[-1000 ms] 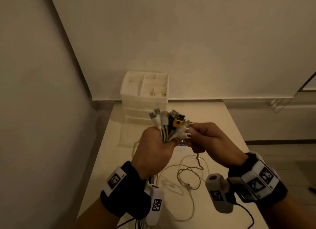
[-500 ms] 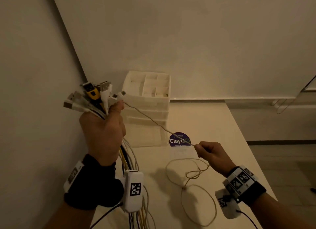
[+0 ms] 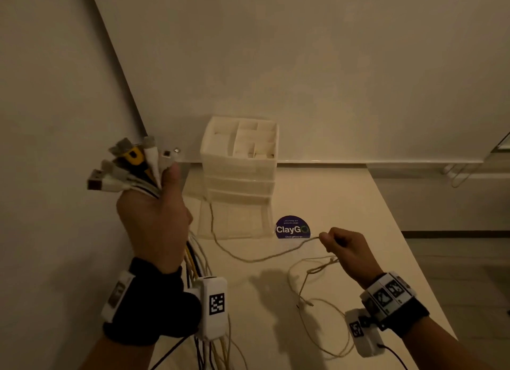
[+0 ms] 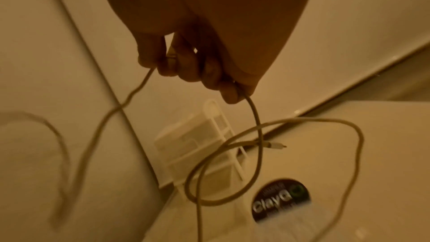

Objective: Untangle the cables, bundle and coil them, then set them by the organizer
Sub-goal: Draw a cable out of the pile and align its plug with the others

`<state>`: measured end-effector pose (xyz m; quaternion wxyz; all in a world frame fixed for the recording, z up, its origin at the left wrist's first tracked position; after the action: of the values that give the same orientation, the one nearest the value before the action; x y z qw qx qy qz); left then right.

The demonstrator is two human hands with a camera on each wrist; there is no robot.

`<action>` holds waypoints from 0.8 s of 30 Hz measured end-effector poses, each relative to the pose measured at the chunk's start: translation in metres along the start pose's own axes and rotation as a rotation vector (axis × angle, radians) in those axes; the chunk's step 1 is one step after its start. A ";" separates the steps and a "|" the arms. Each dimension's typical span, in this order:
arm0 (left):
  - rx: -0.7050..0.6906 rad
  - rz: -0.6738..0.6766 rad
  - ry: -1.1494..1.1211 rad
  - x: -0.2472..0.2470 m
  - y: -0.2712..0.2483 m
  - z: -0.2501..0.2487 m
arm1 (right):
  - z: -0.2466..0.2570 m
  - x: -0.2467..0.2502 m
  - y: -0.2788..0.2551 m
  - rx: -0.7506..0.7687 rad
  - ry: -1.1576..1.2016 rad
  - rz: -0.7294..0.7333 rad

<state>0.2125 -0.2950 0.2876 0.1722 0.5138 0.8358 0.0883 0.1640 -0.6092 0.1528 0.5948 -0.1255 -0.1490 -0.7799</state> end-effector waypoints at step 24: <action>0.106 0.497 0.058 -0.050 -0.064 -0.002 | 0.044 -0.021 0.005 0.276 -0.068 0.222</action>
<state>0.1797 -0.3685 0.2782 0.0939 0.7091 0.6918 0.0989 0.1756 -0.5749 0.1856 0.6836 -0.0847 -0.2596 -0.6768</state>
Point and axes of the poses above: each hand's wrist, its own y-axis towards the middle knuckle, its own x-axis out of the back of the hand, z = x × y, the point moved 2 cm from there along y, towards the middle knuckle, and after that the axes turned 3 degrees about -z, right-handed, at the moved point
